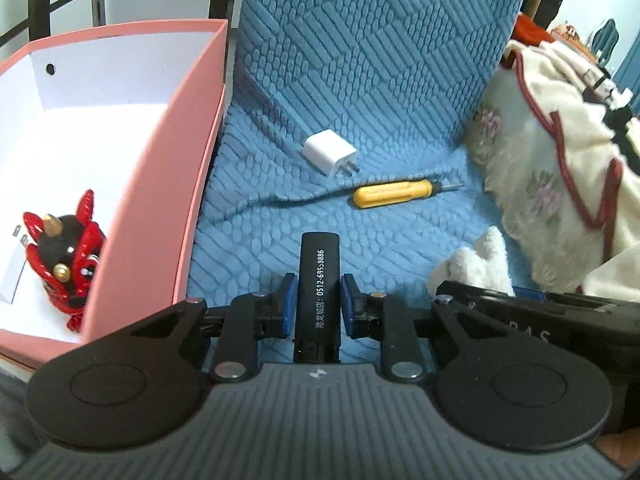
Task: Organize rigid objects
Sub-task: 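Lift the black USB stick with the left gripper while the right gripper lifts the fluffy toy, then carry the USB stick and fluffy toy over the box and open both grippers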
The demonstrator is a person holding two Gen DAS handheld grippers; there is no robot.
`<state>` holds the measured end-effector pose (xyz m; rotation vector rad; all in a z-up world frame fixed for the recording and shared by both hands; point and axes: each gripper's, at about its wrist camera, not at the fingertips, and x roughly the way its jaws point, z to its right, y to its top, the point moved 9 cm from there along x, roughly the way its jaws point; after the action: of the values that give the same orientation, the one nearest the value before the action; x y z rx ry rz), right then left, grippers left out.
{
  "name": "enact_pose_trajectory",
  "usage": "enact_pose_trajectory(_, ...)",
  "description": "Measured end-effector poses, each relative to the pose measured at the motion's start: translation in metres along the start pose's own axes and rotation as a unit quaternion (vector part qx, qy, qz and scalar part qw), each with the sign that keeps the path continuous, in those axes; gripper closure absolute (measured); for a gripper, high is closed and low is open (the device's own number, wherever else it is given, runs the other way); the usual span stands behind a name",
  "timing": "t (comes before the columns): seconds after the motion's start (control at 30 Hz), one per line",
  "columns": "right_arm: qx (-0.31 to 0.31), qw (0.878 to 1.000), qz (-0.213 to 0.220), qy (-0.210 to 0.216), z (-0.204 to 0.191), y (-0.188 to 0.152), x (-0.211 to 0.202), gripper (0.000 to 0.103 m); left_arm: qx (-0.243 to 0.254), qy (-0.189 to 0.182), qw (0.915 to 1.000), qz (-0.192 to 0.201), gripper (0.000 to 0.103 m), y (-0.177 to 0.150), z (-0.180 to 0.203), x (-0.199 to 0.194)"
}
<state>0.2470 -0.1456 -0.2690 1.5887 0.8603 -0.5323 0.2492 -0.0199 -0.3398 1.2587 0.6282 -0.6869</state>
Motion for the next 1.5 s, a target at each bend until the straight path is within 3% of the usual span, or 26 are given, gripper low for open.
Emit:
enact_pose_trajectory(0.53,-0.021,0.998,0.046,0.024,-0.03,0.036,-0.102,0.057,-0.027,-0.046,0.9976,0.044,0.076,0.053,0.013,-0.11)
enact_pose_trajectory(0.93,-0.05,0.994,0.077,0.057,-0.072,0.063,-0.154,0.057,-0.022,-0.04,0.9954,0.084,0.076,0.082,0.001,-0.182)
enact_pose_trajectory(1.2,-0.08,0.988,0.094,0.094,-0.126,0.084,-0.168,0.057,-0.043,-0.028,0.9915,0.12,0.076,0.111,-0.039,-0.22)
enact_pose_trajectory(1.5,-0.121,0.98,0.085,0.132,-0.202,0.106,-0.151,0.058,-0.072,-0.006,0.9884,0.134,0.076,0.137,-0.111,-0.237)
